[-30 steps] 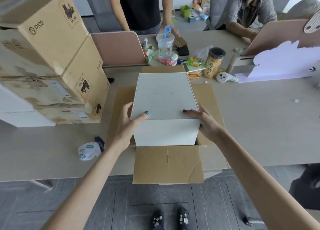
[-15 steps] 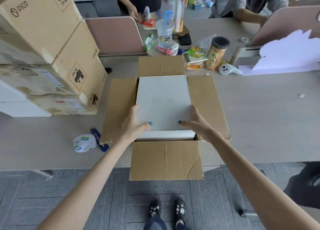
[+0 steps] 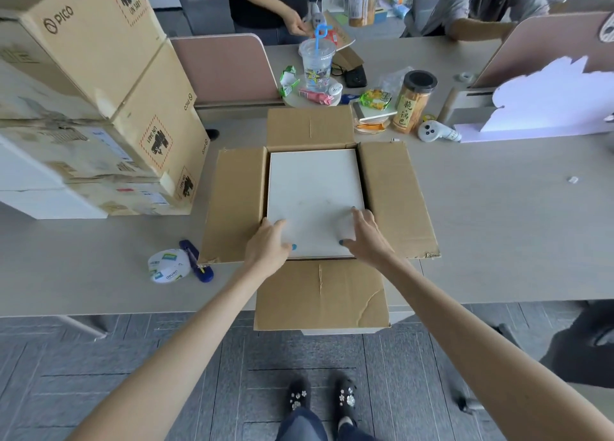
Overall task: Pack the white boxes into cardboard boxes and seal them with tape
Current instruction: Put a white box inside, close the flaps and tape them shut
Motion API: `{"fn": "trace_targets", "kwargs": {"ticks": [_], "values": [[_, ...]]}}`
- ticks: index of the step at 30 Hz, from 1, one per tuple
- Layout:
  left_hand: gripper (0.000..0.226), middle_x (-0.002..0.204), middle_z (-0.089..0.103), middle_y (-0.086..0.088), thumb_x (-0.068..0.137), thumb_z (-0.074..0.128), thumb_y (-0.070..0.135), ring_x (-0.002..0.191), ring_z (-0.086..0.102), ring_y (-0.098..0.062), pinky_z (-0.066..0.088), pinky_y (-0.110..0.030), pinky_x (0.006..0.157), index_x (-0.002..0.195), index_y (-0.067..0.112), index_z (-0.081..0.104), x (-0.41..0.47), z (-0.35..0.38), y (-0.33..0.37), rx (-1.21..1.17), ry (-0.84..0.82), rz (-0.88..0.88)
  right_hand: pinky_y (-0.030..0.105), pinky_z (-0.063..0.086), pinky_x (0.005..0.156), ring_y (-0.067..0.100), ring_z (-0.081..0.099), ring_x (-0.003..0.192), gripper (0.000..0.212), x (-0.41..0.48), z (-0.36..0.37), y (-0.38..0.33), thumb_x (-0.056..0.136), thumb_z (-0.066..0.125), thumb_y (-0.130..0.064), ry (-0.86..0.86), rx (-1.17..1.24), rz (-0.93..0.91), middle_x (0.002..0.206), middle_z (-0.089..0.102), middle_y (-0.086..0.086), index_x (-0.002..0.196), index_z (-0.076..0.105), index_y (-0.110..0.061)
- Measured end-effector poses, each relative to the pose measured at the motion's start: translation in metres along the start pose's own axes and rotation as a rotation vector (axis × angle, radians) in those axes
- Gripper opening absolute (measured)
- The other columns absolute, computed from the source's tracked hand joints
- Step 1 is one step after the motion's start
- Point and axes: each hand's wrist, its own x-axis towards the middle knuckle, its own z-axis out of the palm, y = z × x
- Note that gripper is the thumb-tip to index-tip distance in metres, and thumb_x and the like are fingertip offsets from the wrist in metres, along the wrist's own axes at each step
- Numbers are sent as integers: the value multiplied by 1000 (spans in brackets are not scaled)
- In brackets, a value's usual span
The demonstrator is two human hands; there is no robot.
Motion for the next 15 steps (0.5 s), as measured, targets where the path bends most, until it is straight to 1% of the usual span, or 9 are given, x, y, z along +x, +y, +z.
{"fn": "trace_targets", "kwargs": {"ticks": [2,3,4,6,7,10,11,13,15], "values": [[39,140,49,-12,98,57,17,114,58,-31,48,-36,76,136,10,52,-11,-6,-3,51,48,87,42,47,84,35,42,129,66,-9,-5,0,93,63,-18,44,-129,-32,150,25,14,146,26,-6],[37,143,50,-9,98,56,15,117,58,-29,51,-38,79,135,10,55,-18,-9,-7,59,71,132,40,46,77,34,46,125,58,-15,-6,2,94,62,-18,68,-198,-61,148,27,13,142,32,-6],[36,145,51,-6,99,55,12,120,58,-26,53,-38,83,134,11,57,-25,-11,-12,59,97,180,39,46,75,33,46,126,52,-21,-6,6,94,60,-18,89,-250,-97,149,29,11,138,36,-5],[40,147,50,-2,97,53,3,126,55,-22,55,-40,89,134,15,59,-38,-9,-27,22,130,281,41,48,84,27,37,137,46,-32,-5,16,96,54,-12,123,-298,-159,156,26,7,139,40,-7],[47,148,50,-2,94,50,-6,131,52,-20,54,-41,95,135,16,59,-42,-6,-35,5,121,334,40,48,89,24,34,141,47,-38,-5,22,96,49,-7,137,-306,-184,159,25,5,142,40,-9],[77,151,45,-2,81,43,-28,141,40,-16,43,-40,111,141,19,52,-55,6,-60,107,61,447,33,46,89,20,38,139,71,-56,-9,42,81,39,14,160,-317,-288,158,31,-3,145,44,-16],[85,153,42,0,77,43,-30,142,38,-15,41,-40,113,144,22,48,-59,10,-67,159,56,476,32,46,92,18,38,139,79,-62,-11,49,74,39,17,160,-320,-345,157,34,-4,144,46,-18],[95,155,36,1,72,45,-31,143,35,-14,34,-42,117,148,27,39,-63,16,-79,254,60,546,34,42,106,16,33,143,86,-70,-12,65,67,41,22,159,-332,-478,154,39,-3,143,49,-18],[98,157,30,0,73,47,-31,143,33,-15,28,-43,119,150,29,33,-66,18,-85,317,74,602,35,36,113,13,29,146,81,-73,-9,80,73,47,21,151,-355,-531,153,41,-4,144,48,-18]]}}
